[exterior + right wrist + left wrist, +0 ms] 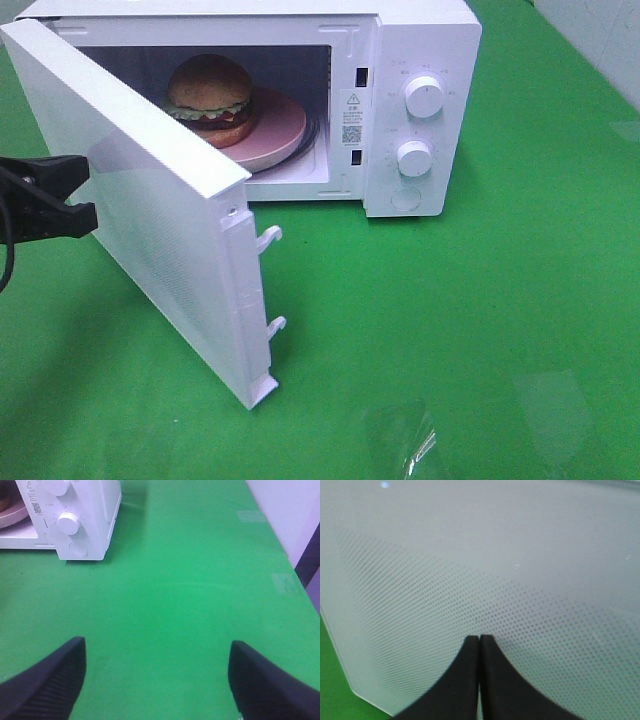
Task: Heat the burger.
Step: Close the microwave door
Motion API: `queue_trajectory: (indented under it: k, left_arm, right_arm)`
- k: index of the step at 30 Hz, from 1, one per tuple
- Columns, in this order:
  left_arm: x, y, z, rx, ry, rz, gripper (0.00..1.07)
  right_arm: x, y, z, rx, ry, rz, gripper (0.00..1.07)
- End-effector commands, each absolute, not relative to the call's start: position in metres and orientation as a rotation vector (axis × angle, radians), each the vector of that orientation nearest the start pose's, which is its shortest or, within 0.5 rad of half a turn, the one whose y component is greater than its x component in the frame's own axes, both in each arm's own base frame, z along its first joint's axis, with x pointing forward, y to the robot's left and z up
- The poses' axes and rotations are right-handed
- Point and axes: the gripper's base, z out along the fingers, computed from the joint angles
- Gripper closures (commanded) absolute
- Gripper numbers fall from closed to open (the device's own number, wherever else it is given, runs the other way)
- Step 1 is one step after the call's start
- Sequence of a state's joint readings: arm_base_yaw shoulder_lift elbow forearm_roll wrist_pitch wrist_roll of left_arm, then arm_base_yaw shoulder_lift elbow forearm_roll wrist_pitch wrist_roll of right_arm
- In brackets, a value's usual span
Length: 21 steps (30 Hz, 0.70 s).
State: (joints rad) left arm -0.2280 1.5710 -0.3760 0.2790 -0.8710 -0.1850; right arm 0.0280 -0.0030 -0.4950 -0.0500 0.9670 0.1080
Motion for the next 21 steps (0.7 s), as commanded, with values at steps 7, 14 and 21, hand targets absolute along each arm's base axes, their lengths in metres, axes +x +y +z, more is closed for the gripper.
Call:
queue_trajectory:
  k: [7,14,21]
  left_arm:
    - [0.26,-0.101,0.174,0.387,1.752,-0.408,1.07]
    - [0.27,-0.112,0.176,0.393,1.739,-0.425,1.07]
    - [0.285,-0.138,0.176,0.426,1.737,-0.46,1.07]
  right_arm:
    - [-0.005,-0.003,0.283,0.069,1.919,0.029,0.32]
    - [-0.005,-0.003,0.283,0.069,1.919,0.029,0.32]
    - [-0.005,-0.003,0.283,0.069,1.919,0.029,0.32]
